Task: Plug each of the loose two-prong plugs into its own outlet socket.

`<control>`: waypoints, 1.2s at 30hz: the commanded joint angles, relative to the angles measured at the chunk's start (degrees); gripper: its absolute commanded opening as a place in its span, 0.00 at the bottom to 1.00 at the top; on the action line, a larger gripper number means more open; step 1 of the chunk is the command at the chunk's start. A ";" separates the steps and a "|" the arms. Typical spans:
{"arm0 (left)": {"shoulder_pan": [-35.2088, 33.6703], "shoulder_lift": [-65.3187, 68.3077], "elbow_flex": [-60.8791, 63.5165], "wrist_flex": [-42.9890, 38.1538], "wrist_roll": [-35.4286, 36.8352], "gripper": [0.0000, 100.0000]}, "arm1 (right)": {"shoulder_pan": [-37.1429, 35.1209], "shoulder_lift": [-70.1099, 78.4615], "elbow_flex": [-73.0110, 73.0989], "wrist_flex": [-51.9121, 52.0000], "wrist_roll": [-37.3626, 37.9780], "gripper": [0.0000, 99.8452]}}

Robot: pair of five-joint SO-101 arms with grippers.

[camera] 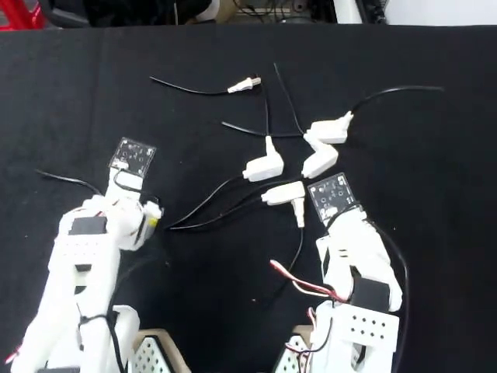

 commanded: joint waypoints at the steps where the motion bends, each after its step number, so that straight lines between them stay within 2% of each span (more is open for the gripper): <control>1: 1.45 -8.70 -2.42 4.84 3.34 0.22 | -0.79 -0.57 -0.22 -1.41 0.35 0.02; 4: -1.63 -15.38 -7.25 12.75 4.22 0.22 | -0.79 -0.57 -0.22 -1.41 0.35 0.02; 6: -4.35 -19.60 -9.36 15.12 8.53 0.22 | -0.79 -0.57 -0.22 -1.41 0.35 0.02; 11: -10.07 -24.62 -9.98 13.36 21.36 0.22 | -0.79 -0.57 -0.22 -1.41 0.35 0.02; 14: -11.03 -21.98 -8.66 9.41 31.03 0.30 | -0.70 -0.57 -0.22 -1.41 0.35 0.02; 18: -10.33 -11.16 -8.84 1.49 37.01 0.32 | -0.62 -0.57 -0.22 -1.32 0.35 0.02; 24: -10.59 18.02 -21.93 -3.87 37.63 0.30 | -0.53 -0.57 -0.22 -1.23 0.26 0.02; 29: -13.58 38.07 -36.09 -0.62 37.89 0.30 | -0.53 -0.57 -0.22 -1.23 0.26 0.02; 36: -19.38 50.73 -49.45 8.00 47.21 0.29 | -0.70 -0.57 -0.22 -1.32 0.26 0.02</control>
